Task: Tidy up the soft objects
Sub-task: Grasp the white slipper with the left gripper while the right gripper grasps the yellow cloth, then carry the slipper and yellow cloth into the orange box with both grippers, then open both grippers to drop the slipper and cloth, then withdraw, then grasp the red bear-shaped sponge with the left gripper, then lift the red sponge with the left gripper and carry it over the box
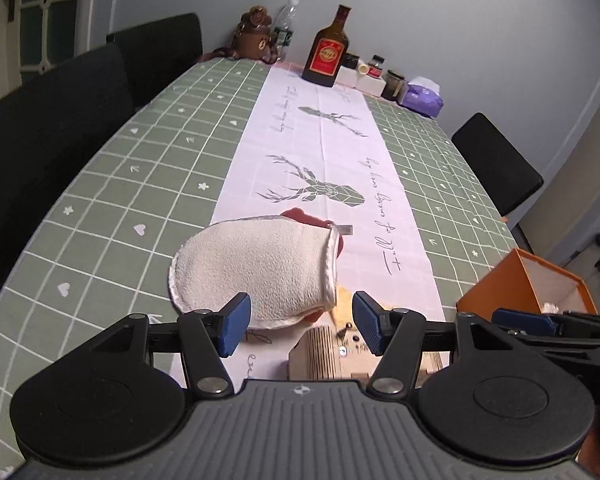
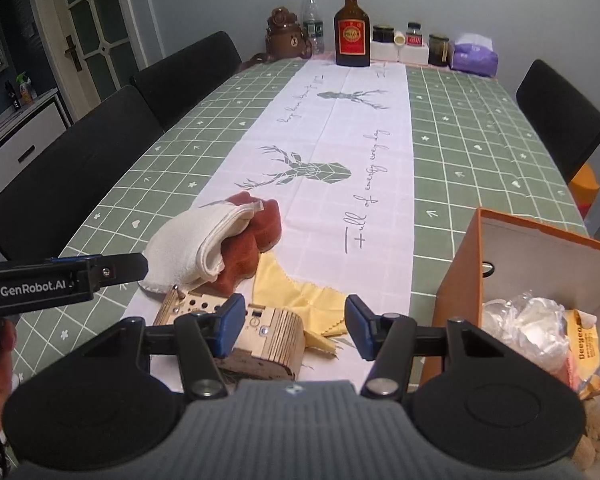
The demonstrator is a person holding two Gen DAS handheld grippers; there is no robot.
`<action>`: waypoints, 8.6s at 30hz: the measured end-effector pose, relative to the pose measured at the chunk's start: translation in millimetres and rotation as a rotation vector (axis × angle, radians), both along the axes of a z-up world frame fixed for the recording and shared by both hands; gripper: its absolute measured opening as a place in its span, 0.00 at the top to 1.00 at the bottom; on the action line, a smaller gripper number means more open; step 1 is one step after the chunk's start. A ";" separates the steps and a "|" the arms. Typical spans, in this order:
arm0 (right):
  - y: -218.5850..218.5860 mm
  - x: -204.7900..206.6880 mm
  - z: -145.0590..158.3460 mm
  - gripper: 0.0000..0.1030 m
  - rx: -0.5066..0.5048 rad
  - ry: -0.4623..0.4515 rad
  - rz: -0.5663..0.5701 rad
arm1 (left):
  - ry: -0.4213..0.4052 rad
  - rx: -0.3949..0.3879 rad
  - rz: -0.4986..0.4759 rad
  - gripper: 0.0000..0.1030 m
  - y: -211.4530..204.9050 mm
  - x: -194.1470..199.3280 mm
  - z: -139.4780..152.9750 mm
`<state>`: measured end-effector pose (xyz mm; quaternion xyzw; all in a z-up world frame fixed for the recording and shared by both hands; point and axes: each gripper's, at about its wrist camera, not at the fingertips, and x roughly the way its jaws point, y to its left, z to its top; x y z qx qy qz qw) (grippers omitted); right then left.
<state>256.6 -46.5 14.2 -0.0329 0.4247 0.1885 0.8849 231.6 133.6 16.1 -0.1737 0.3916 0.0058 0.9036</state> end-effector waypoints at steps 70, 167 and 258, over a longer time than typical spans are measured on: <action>6.3 112.1 -86.8 0.66 -0.063 0.422 -0.075 | -0.098 0.064 0.073 0.96 4.4 14.4 -4.3; -237.9 -122.7 -2.7 0.89 -0.045 0.147 -0.150 | -0.122 -0.005 -0.701 0.65 -236.4 -82.5 8.6; -27.6 47.7 27.6 0.26 0.238 0.092 0.047 | -0.090 0.148 -0.221 0.46 -41.8 15.1 11.1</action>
